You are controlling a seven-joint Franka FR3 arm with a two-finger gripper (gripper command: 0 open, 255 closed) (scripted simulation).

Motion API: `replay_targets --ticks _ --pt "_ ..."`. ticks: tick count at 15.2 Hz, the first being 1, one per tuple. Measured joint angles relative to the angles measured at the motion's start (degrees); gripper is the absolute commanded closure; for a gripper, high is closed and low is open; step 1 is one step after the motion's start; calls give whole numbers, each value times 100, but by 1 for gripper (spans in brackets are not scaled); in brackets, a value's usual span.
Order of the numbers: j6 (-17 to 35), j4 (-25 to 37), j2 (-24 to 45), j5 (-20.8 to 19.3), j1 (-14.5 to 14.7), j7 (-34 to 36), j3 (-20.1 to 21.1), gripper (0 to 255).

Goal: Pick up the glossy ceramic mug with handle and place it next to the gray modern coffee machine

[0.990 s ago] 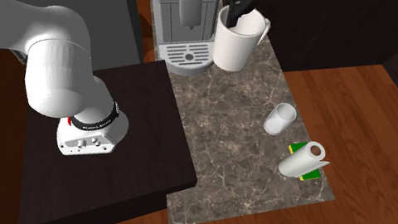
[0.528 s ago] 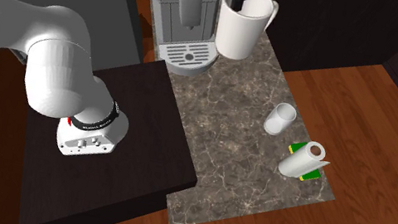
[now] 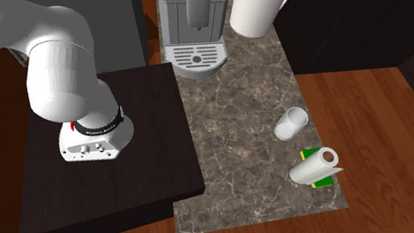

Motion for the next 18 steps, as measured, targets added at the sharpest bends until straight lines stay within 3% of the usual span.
replay_targets --ticks 12,18 --pt "200 1383 1619 259 349 1425 1082 255" --pt "594 1025 1658 272 378 1507 1139 255"
